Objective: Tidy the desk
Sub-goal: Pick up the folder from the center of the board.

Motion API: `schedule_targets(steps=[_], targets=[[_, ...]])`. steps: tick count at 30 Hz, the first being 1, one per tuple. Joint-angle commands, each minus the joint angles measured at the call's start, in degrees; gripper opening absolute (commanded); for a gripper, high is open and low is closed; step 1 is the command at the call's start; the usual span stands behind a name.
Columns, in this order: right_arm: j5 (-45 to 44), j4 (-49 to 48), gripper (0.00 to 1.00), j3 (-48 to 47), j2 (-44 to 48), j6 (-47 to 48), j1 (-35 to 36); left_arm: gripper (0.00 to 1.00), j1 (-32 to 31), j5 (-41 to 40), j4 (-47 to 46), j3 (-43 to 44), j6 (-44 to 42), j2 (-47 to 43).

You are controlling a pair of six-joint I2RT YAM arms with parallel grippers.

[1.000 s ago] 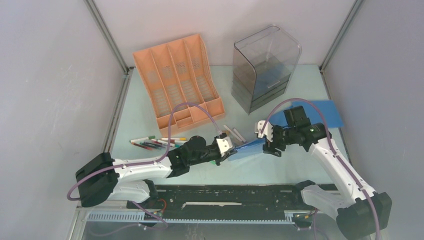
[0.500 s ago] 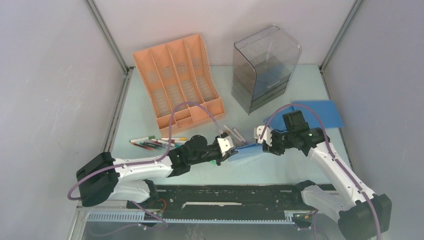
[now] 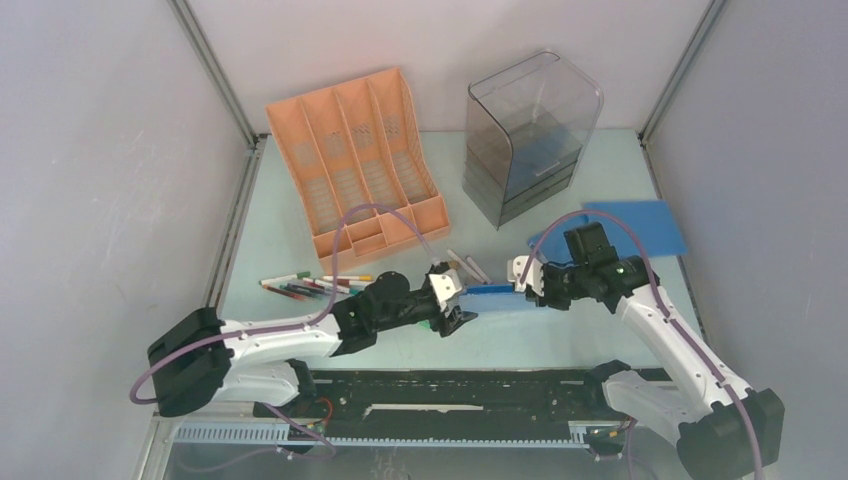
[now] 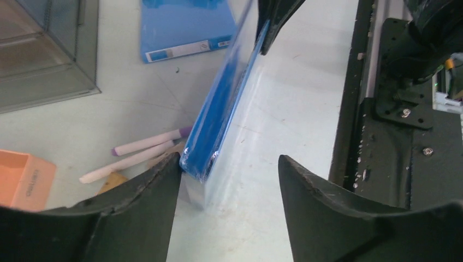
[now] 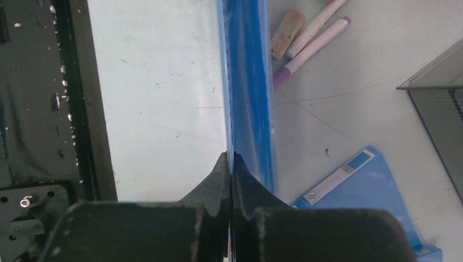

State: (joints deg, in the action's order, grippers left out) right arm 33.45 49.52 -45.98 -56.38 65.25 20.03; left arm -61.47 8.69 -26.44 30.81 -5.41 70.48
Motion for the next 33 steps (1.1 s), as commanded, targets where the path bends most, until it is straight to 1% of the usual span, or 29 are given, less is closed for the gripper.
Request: schedule_targets(steps=[1, 3, 5, 9, 12, 14, 16, 18, 23, 25, 29, 33], targets=[[2.91, 4.23, 0.00, -0.74, 2.32, 3.99, 0.15, 0.81, 0.54, -2.98, -6.38, -4.51, 1.58, -6.89], [4.03, 5.47, 0.00, -0.83, 3.00, 5.06, -0.02, 0.98, 0.85, -4.46, -9.83, -7.65, 2.24, -9.81], [5.01, 6.37, 0.00, -0.88, 3.36, 6.00, -0.33, 1.00, 1.47, -3.58, -12.05, -10.12, 2.52, -12.64], [6.52, 8.50, 0.00, -1.40, 3.49, 7.94, -0.65, 1.00, 2.67, 1.06, -12.32, -12.28, 1.38, -15.08], [7.37, 9.75, 0.00, -1.82, 3.30, 8.72, -0.78, 1.00, 2.67, 5.10, -13.64, -13.33, -0.74, -13.94], [7.50, 10.24, 0.00, -1.84, 3.13, 9.13, -0.74, 1.00, 2.67, 9.88, -16.96, -14.36, -2.28, -11.93], [7.65, 10.54, 0.00, -1.84, 2.95, 9.55, -0.74, 1.00, 2.63, 12.53, -21.85, -15.36, -2.54, -9.32], [8.13, 11.00, 0.00, -1.79, 2.86, 9.99, -0.73, 1.00, 2.65, 12.88, -23.95, -14.87, -2.62, -6.15], [8.33, 11.30, 0.00, -1.84, 2.86, 10.24, -0.70, 1.00, 2.67, 13.37, -24.10, -10.73, -2.58, 2.63], [8.30, 11.33, 0.00, -1.78, 2.79, 10.24, -0.66, 0.98, 2.67, 13.24, -24.10, -9.13, -1.84, 5.21], [8.17, 11.37, 0.00, -1.83, 2.59, 10.24, -0.67, 0.93, 2.54, 12.00, -24.09, -7.00, -1.18, 8.93], [8.08, 11.44, 0.00, -1.83, 2.34, 10.17, -0.67, 0.83, 2.43, 12.84, -23.85, -5.80, -1.27, 10.86]])
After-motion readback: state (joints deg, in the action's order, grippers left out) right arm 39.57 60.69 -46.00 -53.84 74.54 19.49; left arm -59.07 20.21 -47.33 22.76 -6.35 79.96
